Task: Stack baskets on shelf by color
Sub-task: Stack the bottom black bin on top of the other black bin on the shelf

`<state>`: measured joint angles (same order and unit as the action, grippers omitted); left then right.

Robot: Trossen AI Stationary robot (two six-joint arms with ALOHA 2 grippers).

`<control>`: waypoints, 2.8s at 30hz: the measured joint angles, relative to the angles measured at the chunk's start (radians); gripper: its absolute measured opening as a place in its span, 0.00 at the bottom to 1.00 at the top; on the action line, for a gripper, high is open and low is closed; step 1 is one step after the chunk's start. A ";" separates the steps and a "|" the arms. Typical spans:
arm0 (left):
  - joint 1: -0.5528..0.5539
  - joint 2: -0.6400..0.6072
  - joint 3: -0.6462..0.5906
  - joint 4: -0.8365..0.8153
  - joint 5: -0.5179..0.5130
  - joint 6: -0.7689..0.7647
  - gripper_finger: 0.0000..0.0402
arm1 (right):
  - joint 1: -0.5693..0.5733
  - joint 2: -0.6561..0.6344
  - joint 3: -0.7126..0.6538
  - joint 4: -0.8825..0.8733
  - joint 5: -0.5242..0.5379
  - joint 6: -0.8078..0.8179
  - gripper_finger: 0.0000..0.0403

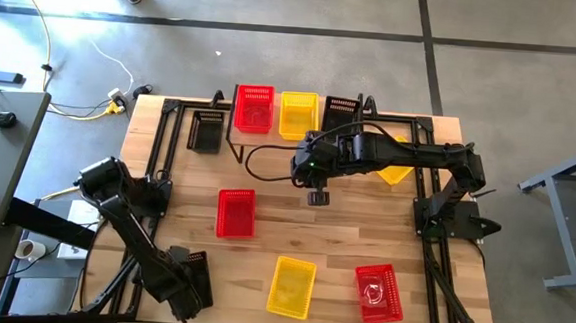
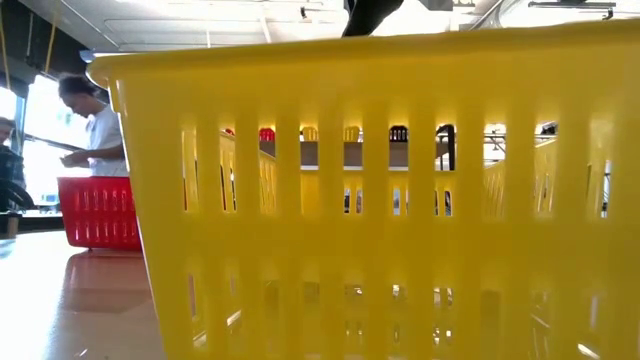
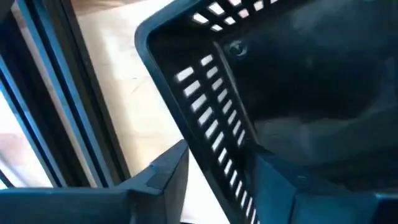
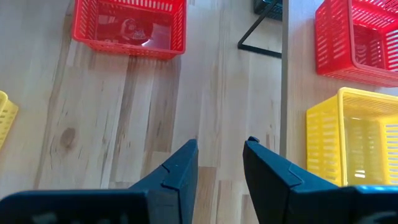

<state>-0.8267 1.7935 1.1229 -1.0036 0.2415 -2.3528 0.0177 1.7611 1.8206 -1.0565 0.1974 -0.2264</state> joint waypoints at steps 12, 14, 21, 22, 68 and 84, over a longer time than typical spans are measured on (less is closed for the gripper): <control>0.033 -0.043 0.018 0.031 0.001 -0.004 0.02 | 0.017 0.000 0.000 0.000 -0.004 -0.003 0.28; 0.045 -0.062 0.033 0.029 -0.018 -0.005 0.02 | 0.026 0.000 0.000 0.000 -0.011 -0.013 0.28; 0.111 -0.124 0.121 -0.019 -0.161 0.008 0.01 | 0.060 0.000 0.000 0.012 -0.089 -0.026 0.28; 0.126 -0.129 0.135 -0.044 -0.183 0.012 0.01 | 0.064 0.000 0.000 0.014 -0.117 -0.026 0.28; 0.873 -0.240 0.215 0.266 -0.428 0.738 0.01 | 0.238 0.060 -0.004 0.125 -0.162 -0.115 0.40; 0.921 -0.239 0.213 0.361 -0.334 0.820 0.01 | 0.209 0.057 -0.004 -0.033 -0.030 -0.039 0.39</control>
<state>0.0944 1.5542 1.3357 -0.6423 -0.0927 -1.5326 0.2263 1.8183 1.8168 -1.0894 0.1678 -0.2649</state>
